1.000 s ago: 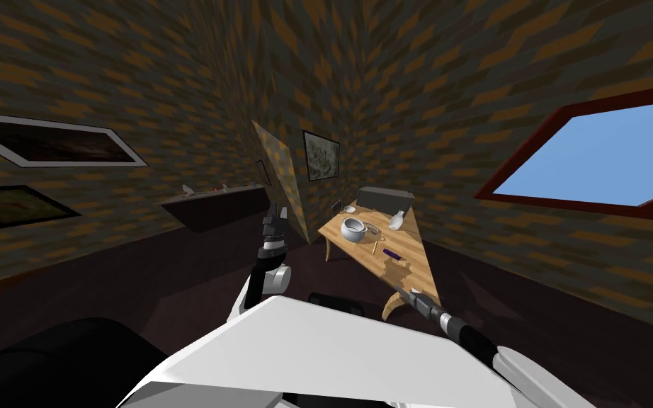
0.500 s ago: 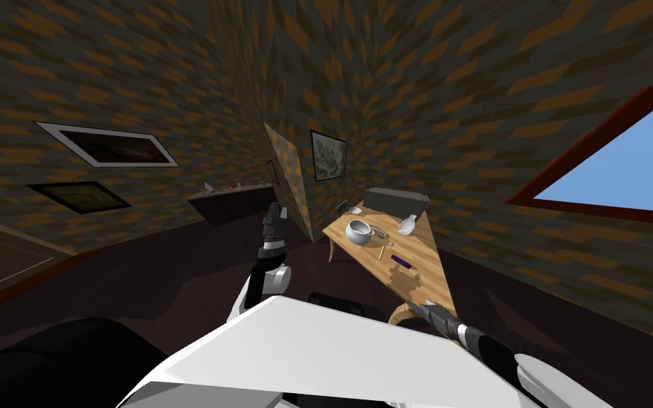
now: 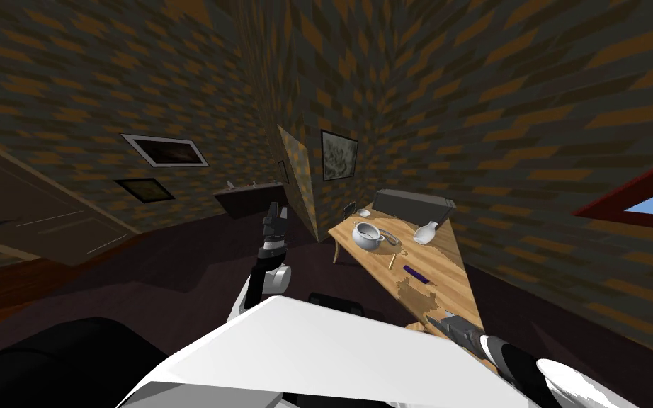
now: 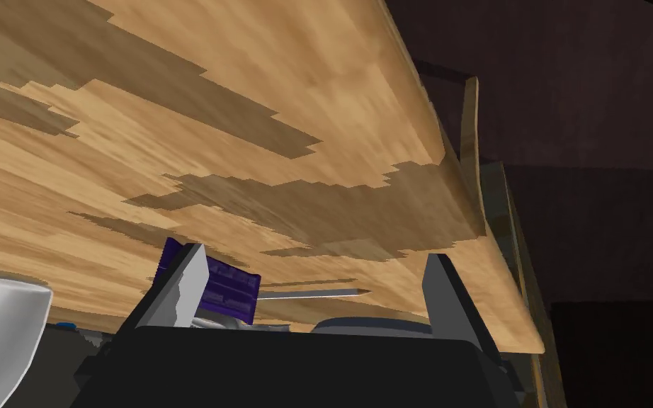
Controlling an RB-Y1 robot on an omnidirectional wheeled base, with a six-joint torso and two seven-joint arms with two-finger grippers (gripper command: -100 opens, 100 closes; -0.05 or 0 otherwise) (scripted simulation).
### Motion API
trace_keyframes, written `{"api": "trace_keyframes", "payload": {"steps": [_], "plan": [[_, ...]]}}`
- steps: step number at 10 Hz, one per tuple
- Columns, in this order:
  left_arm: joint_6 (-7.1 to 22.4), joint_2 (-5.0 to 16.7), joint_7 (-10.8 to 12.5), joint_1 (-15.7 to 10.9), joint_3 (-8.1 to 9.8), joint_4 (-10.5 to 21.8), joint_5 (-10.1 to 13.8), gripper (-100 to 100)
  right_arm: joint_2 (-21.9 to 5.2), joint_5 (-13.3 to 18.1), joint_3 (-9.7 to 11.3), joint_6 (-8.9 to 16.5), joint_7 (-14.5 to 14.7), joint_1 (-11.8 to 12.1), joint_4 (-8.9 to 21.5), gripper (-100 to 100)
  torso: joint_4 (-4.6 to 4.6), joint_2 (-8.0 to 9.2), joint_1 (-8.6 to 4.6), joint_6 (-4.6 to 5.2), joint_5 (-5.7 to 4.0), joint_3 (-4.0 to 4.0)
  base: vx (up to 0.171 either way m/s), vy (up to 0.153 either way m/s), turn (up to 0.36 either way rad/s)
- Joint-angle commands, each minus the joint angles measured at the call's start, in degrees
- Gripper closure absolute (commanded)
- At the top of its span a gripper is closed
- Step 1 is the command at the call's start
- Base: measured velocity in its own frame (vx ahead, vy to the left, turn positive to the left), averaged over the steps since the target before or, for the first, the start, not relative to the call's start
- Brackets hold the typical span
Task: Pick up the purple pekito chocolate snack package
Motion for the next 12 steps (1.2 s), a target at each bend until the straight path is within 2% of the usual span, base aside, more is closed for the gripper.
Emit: {"api": "trace_keyframes", "payload": {"steps": [1,2,4,5,8,11,12], "plan": [[0.00,0.00,0.00,0.00,0.00,0.00,0.00,0,-2.65,1.98,1.64,-0.74,0.33,-0.16,2.38,-100,0.00,0.00,0.00,0.00,0.00,0.00,0.053,0.000,0.367],[0.00,0.00,0.00,0.00,0.00,0.00,0.00,0,-2.65,1.98,1.64,-0.74,0.33,-0.16,2.38,-100,-0.01,-0.06,0.00,-0.01,-0.01,-0.04,0.044,-0.010,0.134],[0.00,0.00,0.00,0.00,0.00,0.00,0.00,0,-6.17,4.57,4.70,-1.23,-0.40,-1.16,4.68,-100,0.00,-0.02,0.01,0.01,0.01,-0.01,0.045,-0.002,0.285],[0.00,0.00,0.00,0.00,0.00,0.00,0.00,0,-6.33,4.57,4.70,-1.23,-0.40,-1.16,4.68,-100,-0.01,-0.05,0.02,0.01,0.01,-0.03,0.042,-0.010,0.105],[0.00,0.00,0.00,0.00,0.00,0.00,0.00,0,-10.70,7.52,8.55,-2.01,-1.32,-2.45,7.12,-100,-0.02,-0.07,0.03,0.02,0.00,-0.04,0.056,-0.007,0.252],[0.00,0.00,0.00,0.01,0.01,0.00,0.00,0,-13.93,9.57,11.54,-2.76,-2.02,-3.46,8.55,-100,-0.04,-0.15,0.04,0.03,0.00,-0.09,0.070,-0.011,0.234],[0.00,0.00,0.00,0.01,0.01,0.00,0.00,0,-13.36,8.75,10.43,-2.69,-1.58,-2.88,8.21,-100,-0.03,-0.13,0.04,0.06,0.01,-0.08,0.031,-0.009,0.036]]}}
